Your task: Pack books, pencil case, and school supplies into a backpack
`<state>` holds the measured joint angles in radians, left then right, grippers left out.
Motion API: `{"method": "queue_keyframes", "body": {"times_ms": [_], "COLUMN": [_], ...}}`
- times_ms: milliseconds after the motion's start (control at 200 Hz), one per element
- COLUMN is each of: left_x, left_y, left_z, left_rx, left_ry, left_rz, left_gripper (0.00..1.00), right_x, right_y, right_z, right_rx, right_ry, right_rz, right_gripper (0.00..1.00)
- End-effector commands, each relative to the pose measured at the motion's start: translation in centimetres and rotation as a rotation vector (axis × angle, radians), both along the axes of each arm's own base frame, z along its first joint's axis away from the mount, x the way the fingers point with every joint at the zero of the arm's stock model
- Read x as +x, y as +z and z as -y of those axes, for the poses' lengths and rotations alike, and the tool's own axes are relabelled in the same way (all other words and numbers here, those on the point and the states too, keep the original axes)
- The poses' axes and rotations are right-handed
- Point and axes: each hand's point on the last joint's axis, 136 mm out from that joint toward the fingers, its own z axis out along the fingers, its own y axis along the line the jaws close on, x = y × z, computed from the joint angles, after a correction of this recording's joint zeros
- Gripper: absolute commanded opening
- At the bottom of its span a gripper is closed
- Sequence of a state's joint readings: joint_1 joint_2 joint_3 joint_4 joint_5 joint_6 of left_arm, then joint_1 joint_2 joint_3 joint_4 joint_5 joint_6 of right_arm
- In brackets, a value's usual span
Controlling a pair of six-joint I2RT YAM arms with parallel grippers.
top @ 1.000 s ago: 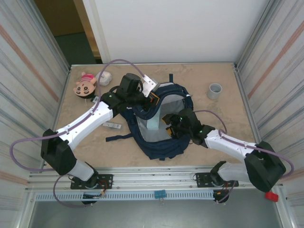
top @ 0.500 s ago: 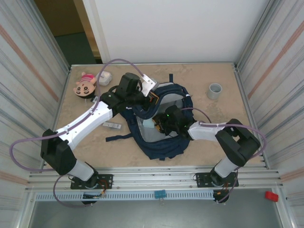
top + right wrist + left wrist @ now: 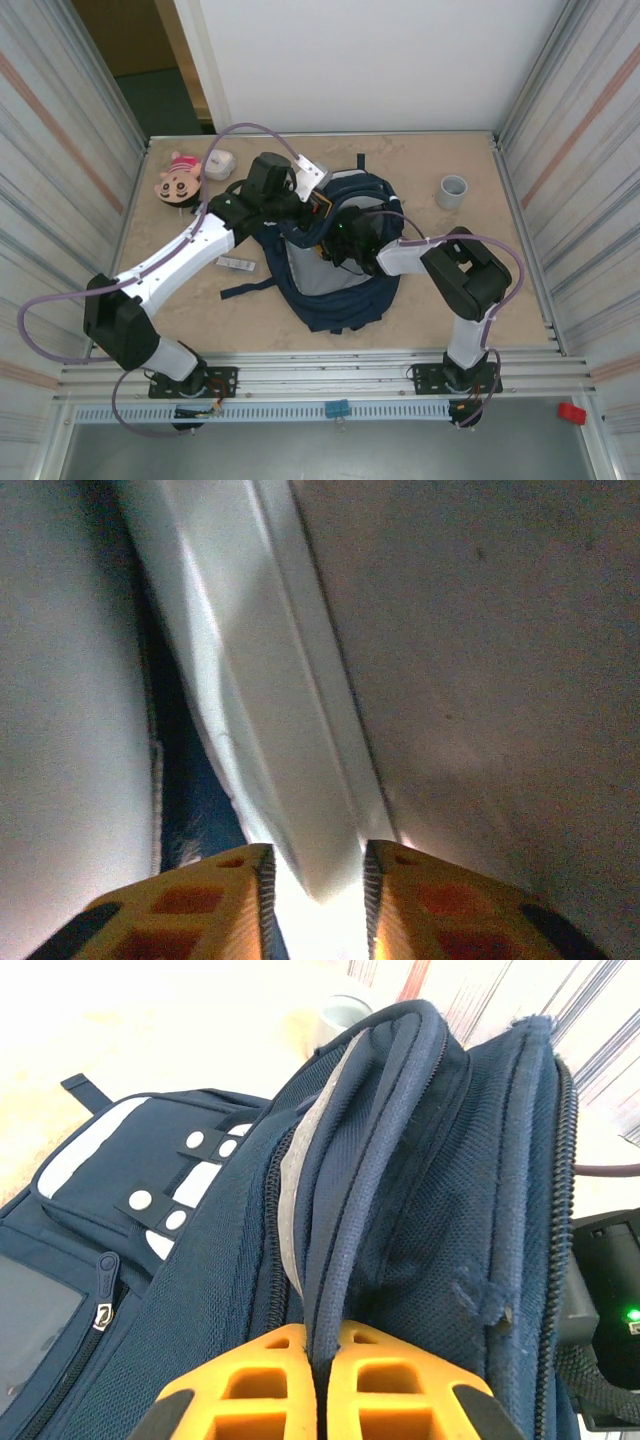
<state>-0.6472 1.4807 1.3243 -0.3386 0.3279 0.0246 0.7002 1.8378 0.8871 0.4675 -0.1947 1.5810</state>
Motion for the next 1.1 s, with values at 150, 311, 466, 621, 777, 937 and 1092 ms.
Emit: {"method": "queue_keyframes", "body": {"times_ms": [150,311,466,621,777,937,1092], "left_x": [0.8,0.8,0.0,-1.8,-3.9,-4.9,-3.7], "left_y": [4.3,1.9,-1.4,-5.6,-9.3,-9.4,-7.1], "left_z": [-1.7,-2.6,-3.4,-4.0,-3.7,-3.2,-5.3], "left_rx": [-0.097,-0.062,-0.014,0.051,0.100,0.064,0.006], "left_ry": [0.072,0.107,0.135,0.149,0.138,0.162,0.311], "left_rz": [0.130,0.077,-0.016,-0.104,-0.187,-0.265,-0.337], "left_gripper": [0.00,0.00,0.00,0.00,0.06,0.38,0.70], "right_x": [-2.9,-6.6,-8.9,-10.5,-10.8,-10.5,-9.9], "right_y": [4.0,5.3,7.7,11.2,13.6,14.2,15.1], "right_z": [2.6,5.7,10.6,15.1,17.5,17.7,17.0], "right_rx": [-0.009,-0.119,-0.249,-0.320,-0.364,-0.377,-0.400], "right_ry": [0.019,0.068,0.073,0.056,0.060,0.091,0.136], "right_rz": [0.115,0.129,0.169,0.238,0.312,0.337,0.363], "right_gripper": [0.48,0.54,0.58,0.60,0.61,0.61,0.61]}}
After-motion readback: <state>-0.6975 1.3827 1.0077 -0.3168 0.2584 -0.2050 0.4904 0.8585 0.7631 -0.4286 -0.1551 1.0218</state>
